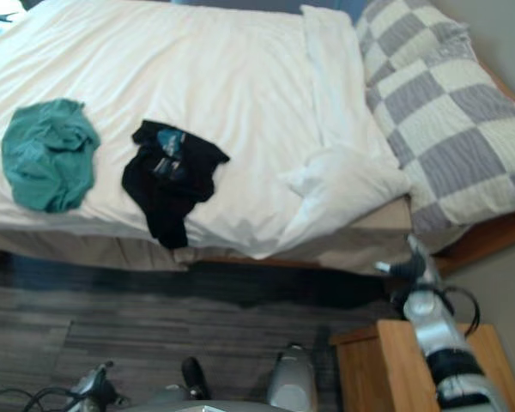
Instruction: Tidy up the quilt and then pick up the clothes from the bed and put them into the laundry hamper.
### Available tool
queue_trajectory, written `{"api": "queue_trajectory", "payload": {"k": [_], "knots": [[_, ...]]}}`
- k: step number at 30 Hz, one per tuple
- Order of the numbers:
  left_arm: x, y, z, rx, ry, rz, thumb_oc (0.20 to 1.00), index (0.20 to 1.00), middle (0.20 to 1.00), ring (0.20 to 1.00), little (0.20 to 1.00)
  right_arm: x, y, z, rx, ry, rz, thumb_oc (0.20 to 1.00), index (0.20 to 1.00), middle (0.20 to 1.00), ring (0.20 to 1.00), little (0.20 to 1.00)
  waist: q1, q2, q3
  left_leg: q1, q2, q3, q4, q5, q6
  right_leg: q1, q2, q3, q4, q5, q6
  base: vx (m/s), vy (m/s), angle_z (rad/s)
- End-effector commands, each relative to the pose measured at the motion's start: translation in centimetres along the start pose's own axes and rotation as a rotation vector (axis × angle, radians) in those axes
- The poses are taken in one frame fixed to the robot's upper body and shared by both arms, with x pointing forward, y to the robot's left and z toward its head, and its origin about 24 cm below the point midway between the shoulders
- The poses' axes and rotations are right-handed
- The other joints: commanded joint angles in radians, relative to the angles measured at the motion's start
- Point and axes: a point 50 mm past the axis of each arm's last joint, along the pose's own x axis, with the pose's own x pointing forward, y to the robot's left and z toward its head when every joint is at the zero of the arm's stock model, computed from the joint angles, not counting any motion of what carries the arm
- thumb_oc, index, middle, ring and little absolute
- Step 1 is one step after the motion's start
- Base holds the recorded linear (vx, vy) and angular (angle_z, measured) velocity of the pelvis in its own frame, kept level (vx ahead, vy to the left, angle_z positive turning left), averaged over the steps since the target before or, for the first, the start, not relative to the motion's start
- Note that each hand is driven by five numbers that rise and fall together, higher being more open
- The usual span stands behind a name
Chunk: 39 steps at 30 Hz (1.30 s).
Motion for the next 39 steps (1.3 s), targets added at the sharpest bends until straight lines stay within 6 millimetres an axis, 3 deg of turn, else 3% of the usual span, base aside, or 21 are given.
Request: {"api": "queue_trajectory", "payload": {"k": [1, 2, 4, 5, 6, 9, 13, 14, 15, 17, 20, 21, 22, 26, 27, 28, 29, 30, 34, 37, 39], "knots": [[0.8, 3.2, 2.6, 0.008, -0.089, 0.081, 1.000, 1.000, 1.000, 1.000, 1.000, 3.0, -6.9, 6.3, -0.055, -0.213, -0.230, 1.000, 1.000, 1.000, 1.000, 1.000, -0.003, 0.019, 0.073, 0.031, 0.055, -0.065, 0.006, -0.083, -0.103, 0.184, 0.058, 0.011, -0.253, -0.105, 0.005, 0.15, -0.149, 0.87], [1.0, 3.8, 2.7, 0.039, -0.096, 0.094, 1.000, 1.000, 1.000, 1.000, 1.000, 3.2, -8.3, 6.7, -0.067, -0.223, -0.275, 1.000, 1.000, 1.000, 1.000, 1.000, 0.000, 0.007, 0.067, 0.024, 0.039, -0.088, 0.009, -0.097, -0.104, 0.197, 0.048, 0.045, -0.331, -0.094, 0.005, 0.12, -0.126, 0.99], [1.0, 4.5, 3.5, 0.009, -0.124, 0.127, 1.000, 1.000, 1.000, 1.000, 1.000, 4.4, -9.4, 12.4, -0.063, -0.361, -0.303, 1.000, 1.000, 1.000, 1.000, 1.000, 0.026, 0.007, 0.084, -0.019, 0.026, -0.107, 0.051, -0.101, -0.109, 0.175, 0.030, 0.063, -0.345, -0.044, 0.015, 0.06, -0.161, 0.72], [1.0, 4.5, 3.5, 0.006, -0.124, 0.128, 1.000, 1.000, 1.000, 1.000, 1.000, 4.4, -9.4, 12.6, -0.063, -0.364, -0.303, 1.000, 1.000, 1.000, 1.000, 1.000, 0.025, 0.008, 0.083, -0.024, 0.027, -0.105, 0.053, -0.099, -0.110, 0.170, 0.032, 0.065, -0.346, -0.041, 0.014, 0.03, -0.187, 0.20], [1.1, 5.1, 4.0, -0.050, -0.140, 0.166, 1.000, 1.000, 1.000, 1.000, 1.000, 4.9, -10.8, 16.0, -0.077, -0.435, -0.337, 1.000, 1.000, 1.000, 1.000, 1.000, 0.036, 0.027, 0.094, -0.048, 0.032, -0.111, 0.058, -0.090, -0.117, 0.137, 0.039, 0.058, -0.335, -0.032, 0.013, 0.01, -0.089, -0.02], [1.0, 5.5, 5.9, -0.050, -0.210, 0.188, 1.000, 1.000, 1.000, 1.000, 1.000, 5.5, -12.5, 19.4, -0.092, -0.469, -0.369, 1.000, 1.000, 1.000, 1.000, 1.000, 0.052, 0.057, 0.117, -0.098, 0.039, -0.122, 0.049, -0.059, -0.129, 0.089, 0.051, 0.056, -0.345, -0.017, 0.002, -0.01, -0.122, 0.08], [0.9, 5.5, 8.3, -0.060, -0.277, 0.190, 1.000, 1.000, 1.000, 1.000, 1.000, 6.6, -13.2, 19.9, -0.102, -0.385, -0.374, 1.000, 1.000, 1.000, 1.000, 1.000, 0.060, 0.114, 0.147, -0.141, 0.050, -0.142, 0.021, -0.019, -0.145, 0.048, 0.067, 0.038, -0.345, -0.020, -0.009, 0.00, -0.125, 0.21], [0.8, 5.4, 8.9, -0.075, -0.292, 0.188, 1.000, 1.000, 1.000, 1.000, 1.000, 7.0, -13.2, 19.2, -0.097, -0.332, -0.366, 0.382, 0.382, 0.382, 0.382, 0.382, 0.062, 0.128, 0.153, -0.148, 0.053, -0.144, 0.014, -0.012, -0.148, 0.036, 0.069, 0.034, -0.338, -0.024, -0.012, 0.01, -0.057, 0.07], [0.7, 4.9, 9.5, -0.095, -0.302, 0.175, 1.000, 1.000, 1.000, 1.000, 1.000, 7.6, -12.5, 17.2, -0.080, -0.227, -0.337, 0.200, 0.200, 0.200, 0.200, 0.200, 0.062, 0.148, 0.162, -0.151, 0.060, -0.147, 0.010, -0.003, -0.152, 0.025, 0.076, 0.024, -0.319, -0.038, -0.017, 0.01, -0.058, 0.08], [0.7, 4.5, 9.6, -0.089, -0.304, 0.164, 1.000, 1.000, 1.000, 1.000, 1.000, 7.8, -12.3, 16.5, -0.081, -0.191, -0.327, 0.200, 0.200, 0.200, 0.200, 0.200, 0.063, 0.154, 0.162, -0.152, 0.064, -0.147, 0.007, 0.000, -0.154, 0.021, 0.082, 0.023, -0.313, -0.041, -0.019, 0.01, -0.030, 0.08], [0.6, 3.0, 9.1, -0.051, -0.282, 0.127, 1.000, 1.000, 1.000, 1.000, 1.000, 7.7, -10.5, 11.6, -0.030, -0.038, -0.293, 0.200, 0.200, 0.200, 0.200, 0.200, 0.054, 0.163, 0.157, -0.126, 0.070, -0.145, 0.009, -0.004, -0.157, 0.044, 0.093, 0.014, -0.303, -0.057, -0.027, 0.03, -0.015, -0.03], [0.6, 3.1, 9.1, -0.050, -0.282, 0.128, 1.000, 1.000, 1.000, 1.000, 1.000, 7.7, -10.5, 11.6, -0.029, -0.038, -0.293, 0.200, 0.200, 0.200, 0.200, 0.200, 0.056, 0.162, 0.155, -0.129, 0.071, -0.144, 0.009, -0.001, -0.157, 0.042, 0.094, 0.016, -0.305, -0.054, -0.028, 0.05, -0.009, 0.06], [0.6, 2.3, 8.6, -0.052, -0.256, 0.108, 1.000, 1.000, 1.000, 1.000, 1.000, 7.2, -8.8, 8.7, 0.030, 0.022, -0.267, 0.200, 0.200, 0.200, 0.200, 0.200, 0.042, 0.159, 0.149, -0.107, 0.072, -0.144, 0.008, -0.010, -0.157, 0.064, 0.096, 0.013, -0.309, -0.061, -0.029, 0.01, 0.001, 0.14], [0.4, 0.8, 7.2, -0.062, -0.187, 0.073, 1.000, 1.000, 1.000, 1.000, 1.000, 4.4, -4.5, 4.4, 0.218, 0.013, -0.263, 0.200, 0.200, 0.200, 0.200, 0.200, -0.003, 0.143, 0.128, -0.061, 0.074, -0.137, 0.003, -0.031, -0.153, 0.108, 0.100, 0.022, -0.327, -0.064, -0.032, 0.07, 0.032, 0.03], [0.4, 0.5, 6.4, -0.057, -0.155, 0.067, 1.000, 1.000, 1.000, 1.000, 1.000, 2.8, -3.7, 2.8, 0.233, 0.008, -0.272, 0.407, 0.407, 0.407, 0.407, 0.407, -0.016, 0.134, 0.115, -0.046, 0.075, -0.132, 0.001, -0.037, -0.150, 0.120, 0.105, 0.030, -0.332, -0.063, -0.034, 0.13, 0.040, -0.08], [0.4, 0.4, 5.9, -0.056, -0.134, 0.062, 1.000, 1.000, 1.000, 1.000, 1.000, 1.3, -2.8, 1.2, 0.228, 0.020, -0.263, 1.000, 1.000, 1.000, 1.000, 1.000, -0.026, 0.127, 0.106, -0.029, 0.077, -0.127, 0.000, -0.045, -0.148, 0.131, 0.107, 0.034, -0.335, -0.065, -0.035, 0.21, 0.065, -0.18], [0.4, 0.1, 5.2, -0.036, -0.097, 0.054, 1.000, 1.000, 1.000, 1.000, 1.000, -3.4, 1.2, -4.5, 0.234, 0.178, -0.201, 1.000, 1.000, 1.000, 1.000, 1.000, -0.069, 0.102, 0.081, 0.030, 0.083, -0.103, -0.001, -0.072, -0.143, 0.174, 0.112, 0.049, -0.342, -0.072, -0.036, 0.15, 0.048, -0.25], [0.4, 0.1, 5.1, -0.035, -0.096, 0.054, 1.000, 1.000, 1.000, 1.000, 1.000, -3.5, 1.2, -4.5, 0.235, 0.179, -0.201, 1.000, 1.000, 1.000, 1.000, 1.000, -0.067, 0.101, 0.079, 0.027, 0.084, -0.102, -0.001, -0.070, -0.144, 0.172, 0.113, 0.050, -0.345, -0.068, -0.038, 0.15, 0.062, -0.42], [0.4, 0.2, 5.1, -0.029, -0.092, 0.069, 1.000, 1.000, 1.000, 1.000, 1.000, -9.4, 5.9, -10.0, 0.260, 0.453, -0.130, 1.000, 1.000, 1.000, 1.000, 1.000, -0.103, 0.074, 0.051, 0.064, 0.090, -0.074, -0.001, -0.088, -0.144, 0.196, 0.117, 0.072, -0.362, -0.061, -0.032, 0.04, 0.032, -0.49], [0.4, 0.6, 5.9, -0.047, -0.129, 0.089, 1.000, 1.000, 1.000, 1.000, 1.000, -11.2, 6.0, -12.4, 0.187, 0.564, -0.121, 1.000, 1.000, 1.000, 1.000, 1.000, -0.114, 0.058, 0.032, 0.081, 0.094, -0.058, -0.001, -0.097, -0.146, 0.206, 0.116, 0.085, -0.379, -0.050, -0.024, 0.01, 0.038, -0.39], [0.4, 0.9, 6.4, -0.022, -0.158, 0.091, 1.000, 1.000, 1.000, 1.000, 1.000, -10.1, 3.4, -12.5, 0.087, 0.530, -0.176, 1.000, 1.000, 1.000, 1.000, 1.000, -0.117, 0.048, 0.031, 0.093, 0.094, -0.053, -0.001, -0.105, -0.144, 0.212, 0.115, 0.090, -0.378, -0.048, -0.020, 0.01, 0.041, -0.32]]}}
